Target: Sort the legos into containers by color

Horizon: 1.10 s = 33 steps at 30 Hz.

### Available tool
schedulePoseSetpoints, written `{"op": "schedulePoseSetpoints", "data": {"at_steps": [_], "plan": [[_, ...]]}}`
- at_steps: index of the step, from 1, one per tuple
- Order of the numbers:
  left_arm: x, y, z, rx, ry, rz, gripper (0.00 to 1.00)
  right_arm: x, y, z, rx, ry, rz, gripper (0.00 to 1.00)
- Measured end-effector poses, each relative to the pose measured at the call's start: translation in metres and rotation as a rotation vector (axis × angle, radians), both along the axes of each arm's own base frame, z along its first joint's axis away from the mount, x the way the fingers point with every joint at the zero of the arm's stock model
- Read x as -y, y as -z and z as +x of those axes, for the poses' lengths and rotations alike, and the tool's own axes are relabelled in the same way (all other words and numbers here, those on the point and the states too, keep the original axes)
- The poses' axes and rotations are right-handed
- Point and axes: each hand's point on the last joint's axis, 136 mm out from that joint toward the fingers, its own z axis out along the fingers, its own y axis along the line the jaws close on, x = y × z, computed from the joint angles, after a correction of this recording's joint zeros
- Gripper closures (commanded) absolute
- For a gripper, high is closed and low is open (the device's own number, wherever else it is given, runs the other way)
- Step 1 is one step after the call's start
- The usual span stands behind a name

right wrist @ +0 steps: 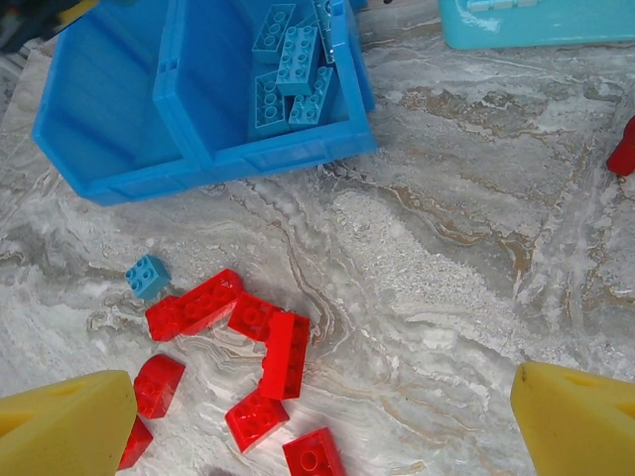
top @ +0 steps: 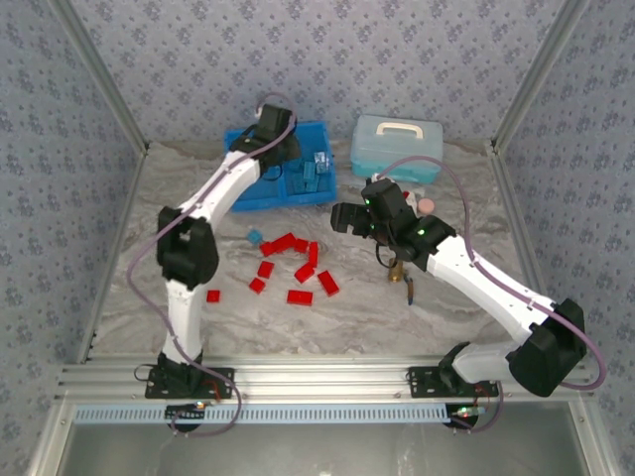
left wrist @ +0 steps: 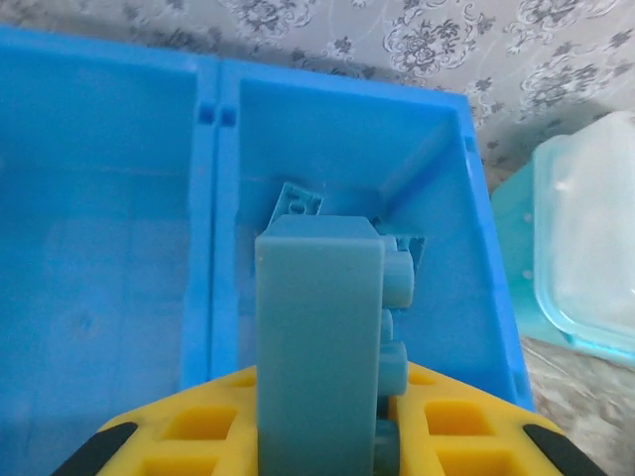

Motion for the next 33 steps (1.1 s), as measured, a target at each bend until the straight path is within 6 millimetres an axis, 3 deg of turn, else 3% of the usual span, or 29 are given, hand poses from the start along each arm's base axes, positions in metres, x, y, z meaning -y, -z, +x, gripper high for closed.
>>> {"op": "schedulePoseSetpoints", "data": {"at_steps": [4, 8, 16, 20, 28, 33], "plan": [[0.013, 0.012, 0.035, 0.03, 0.021, 0.052, 0.82, 0.003, 0.001, 0.002, -0.001, 0.009, -0.001, 0.0], [0.018, 0.028, 0.054, 0.049, 0.041, 0.105, 0.78, 0.009, 0.006, 0.004, -0.011, 0.024, -0.007, 0.0], [0.019, 0.08, 0.061, 0.01, 0.087, 0.236, 0.65, 0.014, 0.011, 0.005, -0.021, 0.037, -0.015, 0.0], [0.023, 0.092, 0.061, 0.0, 0.11, 0.266, 0.54, 0.014, 0.012, 0.005, -0.021, 0.037, -0.015, 0.0], [0.031, 0.077, 0.06, 0.03, 0.122, 0.26, 0.5, 0.014, 0.012, 0.005, -0.024, 0.033, -0.01, 0.0], [0.031, 0.038, 0.05, 0.053, 0.117, 0.234, 0.5, 0.013, 0.012, 0.005, -0.025, 0.031, -0.009, 0.0]]}}
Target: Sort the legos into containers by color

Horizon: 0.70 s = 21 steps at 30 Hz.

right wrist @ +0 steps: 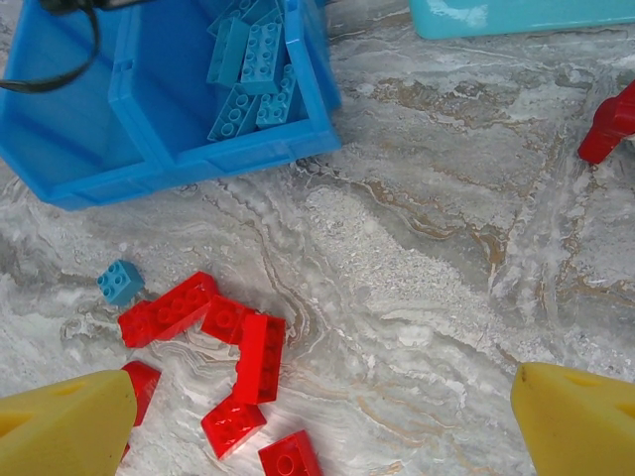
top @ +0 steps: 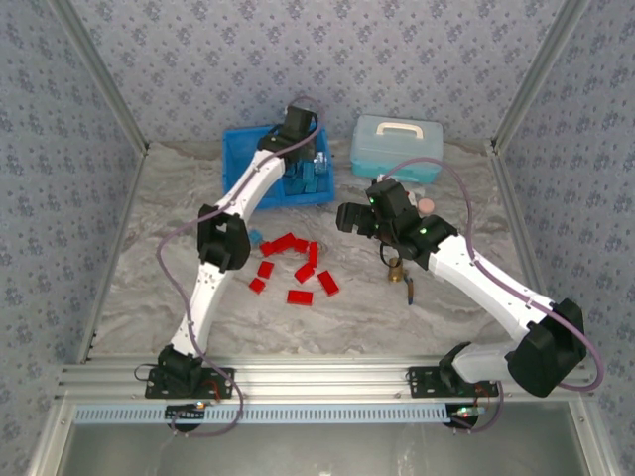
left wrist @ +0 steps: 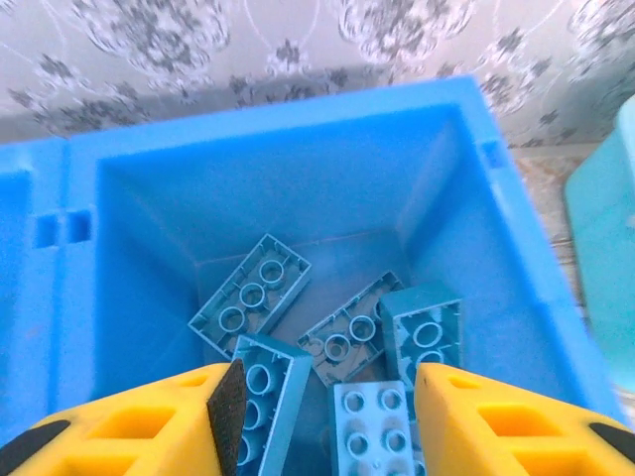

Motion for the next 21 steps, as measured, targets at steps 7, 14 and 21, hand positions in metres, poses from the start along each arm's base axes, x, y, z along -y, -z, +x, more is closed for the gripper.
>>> {"op": "schedulePoseSetpoints", "data": {"at_steps": [7, 14, 21], "plan": [[-0.018, -0.107, -0.063, 0.063, -0.035, -0.073, 0.49, 0.001, 0.002, -0.001, -0.004, -0.001, -0.003, 0.0], [-0.084, -0.129, -0.164, 0.072, -0.168, -0.168, 0.45, 0.001, 0.003, -0.003, -0.005, -0.004, 0.0, 0.0], [-0.128, -0.002, -0.227, -0.175, -0.294, -0.102, 0.41, -0.002, 0.002, -0.004, -0.008, -0.016, 0.007, 0.0]]}}
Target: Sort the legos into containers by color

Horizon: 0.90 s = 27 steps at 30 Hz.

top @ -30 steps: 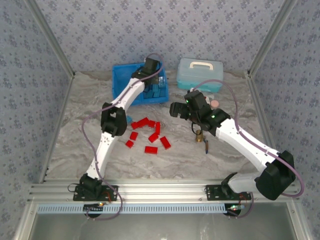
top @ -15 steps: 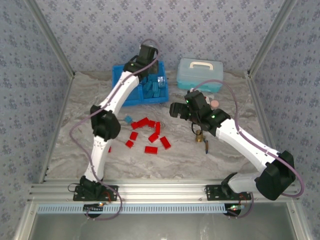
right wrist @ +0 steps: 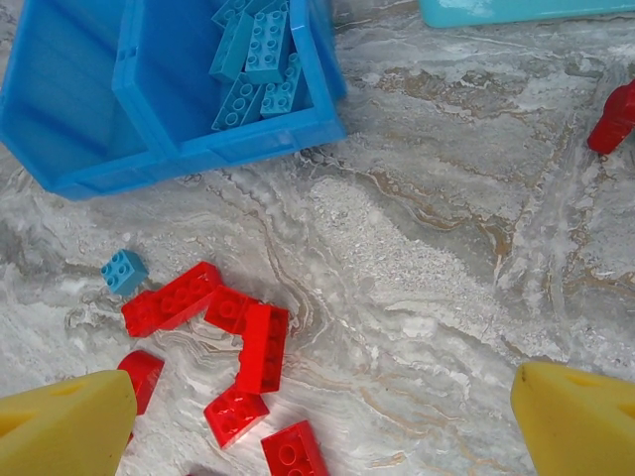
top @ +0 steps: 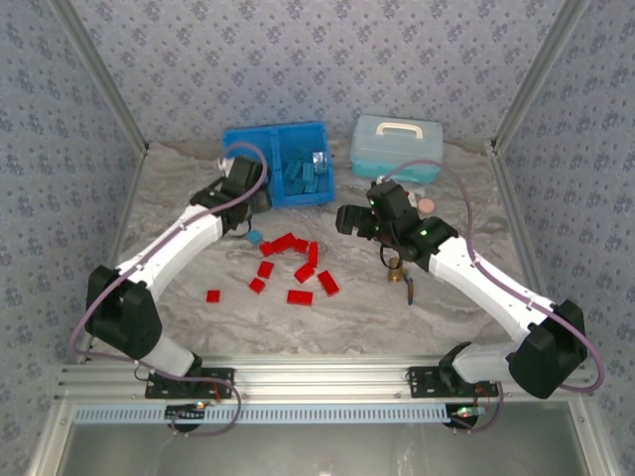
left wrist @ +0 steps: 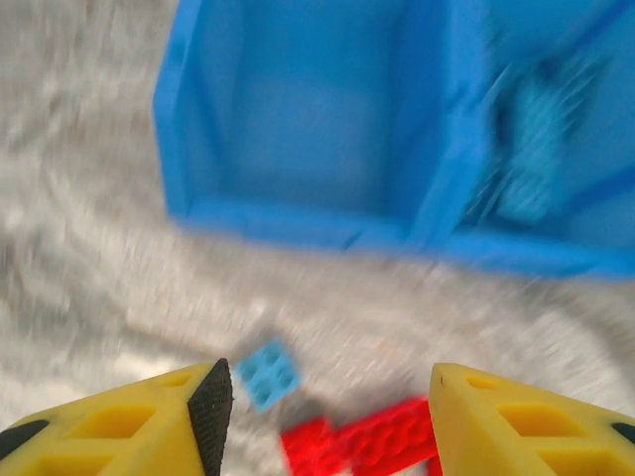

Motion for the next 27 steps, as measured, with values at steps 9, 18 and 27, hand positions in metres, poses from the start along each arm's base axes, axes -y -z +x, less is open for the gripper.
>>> {"op": "schedulePoseSetpoints", "data": {"at_steps": [9, 18, 27], "plan": [[-0.022, 0.102, -0.018, -0.249, -0.12, -0.115, 0.31, -0.006, -0.001, -0.002, 0.003, -0.018, 0.008, 0.0], [-0.002, 0.136, 0.011, -0.305, -0.144, -0.17, 0.29, -0.006, 0.001, -0.004, -0.002, -0.018, -0.002, 0.0], [-0.004, 0.148, 0.01, -0.339, -0.166, -0.158, 0.47, -0.004, 0.002, -0.004, -0.006, -0.013, -0.011, 0.0]]}}
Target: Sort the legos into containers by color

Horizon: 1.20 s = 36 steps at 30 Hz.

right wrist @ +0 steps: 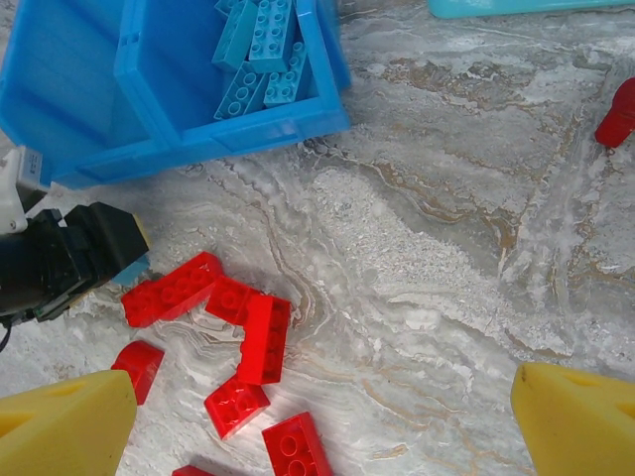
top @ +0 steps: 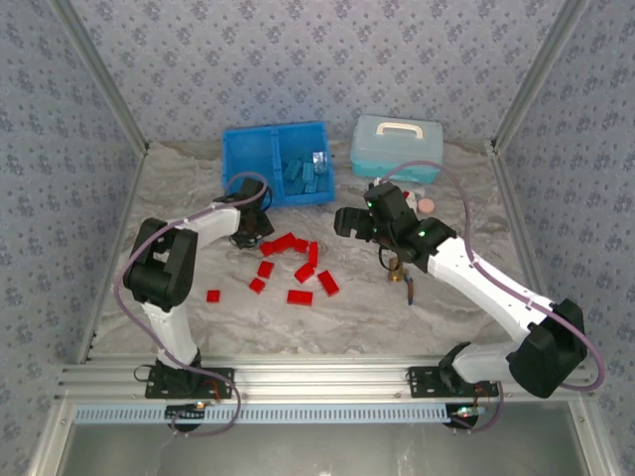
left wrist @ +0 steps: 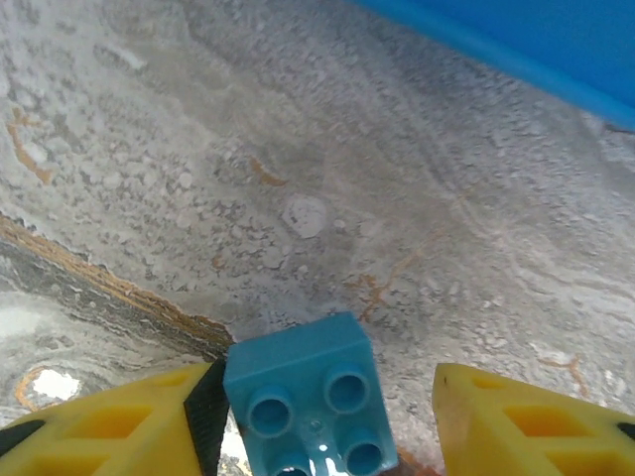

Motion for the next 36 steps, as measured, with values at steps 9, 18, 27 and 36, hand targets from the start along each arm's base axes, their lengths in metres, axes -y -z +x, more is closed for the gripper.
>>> {"op": "schedulePoseSetpoints", "data": {"at_steps": [9, 18, 27, 36], "plan": [[-0.005, 0.003, -0.004, -0.016, 0.004, 0.034, 0.67, 0.0, 0.0, 0.0, 0.0, 0.001, 0.0, 0.0], [-0.006, -0.032, -0.006, 0.037, 0.021, 0.023, 0.72, 0.0, 0.0, 0.0, 0.0, 0.0, -0.001, 0.0], [0.042, -0.177, 0.036, 0.398, 0.15, -0.052, 0.73, -0.001, 0.0, 0.0, 0.001, -0.002, 0.0, 0.0], [0.095, -0.228, 0.114, 0.571, 0.241, 0.042, 0.74, -0.001, 0.0, -0.001, -0.003, 0.003, 0.007, 0.0]]}}
